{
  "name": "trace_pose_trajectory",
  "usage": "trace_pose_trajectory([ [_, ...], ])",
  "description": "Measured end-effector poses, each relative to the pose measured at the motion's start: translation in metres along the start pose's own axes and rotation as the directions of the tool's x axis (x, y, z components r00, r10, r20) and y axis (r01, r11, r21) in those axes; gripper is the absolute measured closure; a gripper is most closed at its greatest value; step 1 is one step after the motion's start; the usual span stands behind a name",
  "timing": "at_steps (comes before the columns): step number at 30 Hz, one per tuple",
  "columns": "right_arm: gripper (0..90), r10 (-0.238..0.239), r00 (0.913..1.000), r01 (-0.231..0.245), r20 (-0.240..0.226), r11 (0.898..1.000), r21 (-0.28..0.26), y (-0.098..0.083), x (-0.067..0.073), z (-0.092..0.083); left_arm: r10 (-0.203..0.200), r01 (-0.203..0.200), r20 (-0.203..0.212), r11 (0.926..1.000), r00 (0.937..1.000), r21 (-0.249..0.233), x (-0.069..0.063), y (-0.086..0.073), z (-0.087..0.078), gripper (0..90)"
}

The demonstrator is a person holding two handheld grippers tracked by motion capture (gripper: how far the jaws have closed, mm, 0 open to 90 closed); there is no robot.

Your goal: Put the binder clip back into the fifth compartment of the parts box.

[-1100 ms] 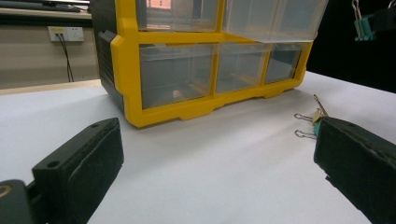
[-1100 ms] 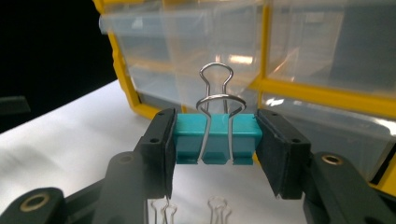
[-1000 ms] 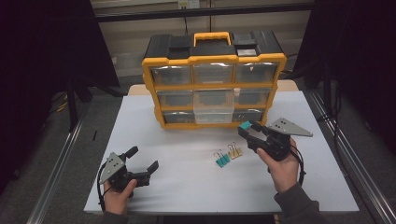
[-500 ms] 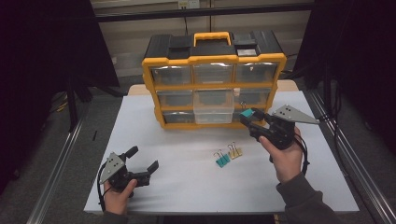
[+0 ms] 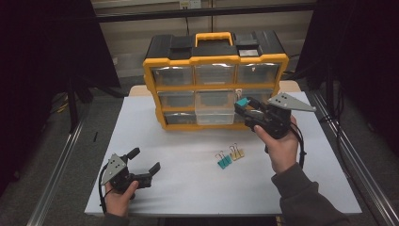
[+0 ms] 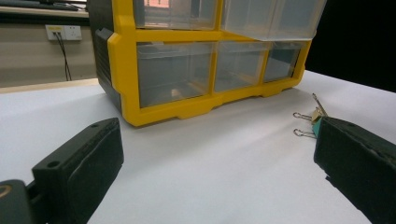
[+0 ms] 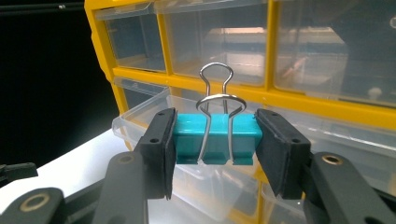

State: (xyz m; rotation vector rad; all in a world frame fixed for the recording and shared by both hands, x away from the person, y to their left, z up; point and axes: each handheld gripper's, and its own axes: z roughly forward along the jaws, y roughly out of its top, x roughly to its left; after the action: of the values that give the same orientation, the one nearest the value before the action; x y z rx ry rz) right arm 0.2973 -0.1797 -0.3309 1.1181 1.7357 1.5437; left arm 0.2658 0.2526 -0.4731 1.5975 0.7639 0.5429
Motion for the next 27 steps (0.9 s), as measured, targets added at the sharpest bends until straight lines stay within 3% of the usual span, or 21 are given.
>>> trace_pose_trajectory([
  [18, 49.9, -0.039, 0.9991, 0.04, -0.018, 0.998, 0.045, 0.011, 0.023, 0.045, -0.011, 0.011, -0.012, 0.9998, 0.9999, -0.015, 0.001, 0.0, 0.0, 1.5],
  [27, 49.9, -0.053, 0.9985, 0.053, 0.011, 0.997, 0.059, 0.011, 0.021, 0.058, -0.01, 0.01, 0.0, 0.9999, 0.9999, -0.013, 0.001, 0.0, 0.0, 1.5],
])
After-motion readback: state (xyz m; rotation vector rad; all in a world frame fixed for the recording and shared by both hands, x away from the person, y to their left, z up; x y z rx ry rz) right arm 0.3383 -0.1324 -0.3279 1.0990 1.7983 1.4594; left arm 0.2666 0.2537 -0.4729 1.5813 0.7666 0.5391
